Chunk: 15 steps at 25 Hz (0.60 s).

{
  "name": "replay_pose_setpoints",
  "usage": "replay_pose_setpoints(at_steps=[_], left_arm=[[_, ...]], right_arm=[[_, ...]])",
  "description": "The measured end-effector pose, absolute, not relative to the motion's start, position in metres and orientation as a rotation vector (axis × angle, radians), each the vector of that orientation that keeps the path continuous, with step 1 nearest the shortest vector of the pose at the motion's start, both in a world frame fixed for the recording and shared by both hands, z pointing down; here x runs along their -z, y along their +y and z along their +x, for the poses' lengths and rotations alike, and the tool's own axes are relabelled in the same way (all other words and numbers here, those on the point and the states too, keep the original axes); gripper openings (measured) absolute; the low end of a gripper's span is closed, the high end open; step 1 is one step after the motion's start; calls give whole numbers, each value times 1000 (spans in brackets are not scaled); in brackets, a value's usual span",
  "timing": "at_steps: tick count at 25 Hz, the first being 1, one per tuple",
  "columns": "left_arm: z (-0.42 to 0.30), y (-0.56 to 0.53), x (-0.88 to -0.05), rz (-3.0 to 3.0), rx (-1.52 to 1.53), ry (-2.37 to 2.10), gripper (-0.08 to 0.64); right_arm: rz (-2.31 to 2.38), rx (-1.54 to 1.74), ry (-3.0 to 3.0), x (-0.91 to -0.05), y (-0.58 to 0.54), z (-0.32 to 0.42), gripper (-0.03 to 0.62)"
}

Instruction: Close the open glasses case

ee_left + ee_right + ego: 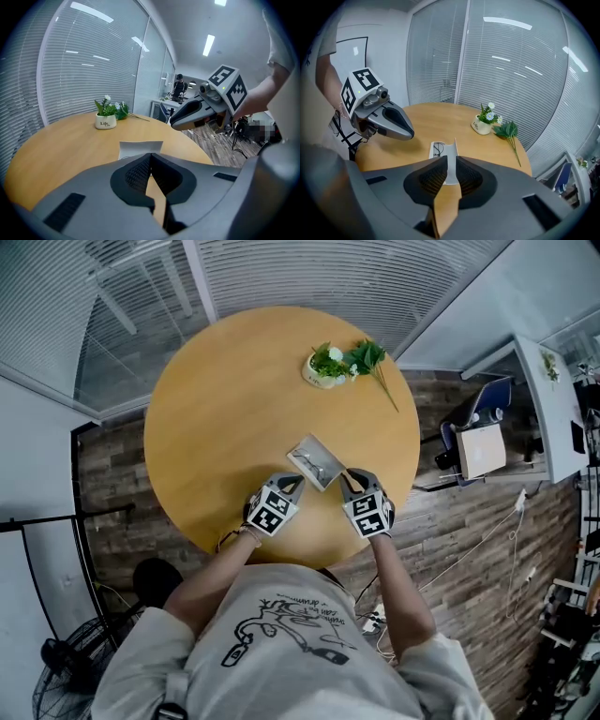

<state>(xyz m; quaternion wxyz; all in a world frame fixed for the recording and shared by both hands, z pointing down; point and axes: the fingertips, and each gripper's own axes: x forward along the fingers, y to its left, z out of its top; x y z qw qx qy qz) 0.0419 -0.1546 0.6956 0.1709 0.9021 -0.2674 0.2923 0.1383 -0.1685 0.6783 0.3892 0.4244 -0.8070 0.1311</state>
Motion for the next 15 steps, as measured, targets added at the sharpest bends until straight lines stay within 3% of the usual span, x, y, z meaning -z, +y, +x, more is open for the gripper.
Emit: replay_pose_setpoints(at_steps=[15], left_arm=[[54, -166, -731, 2503, -908, -724, 18]], right_arm=[[1050, -387, -1992, -719, -176, 149, 67]])
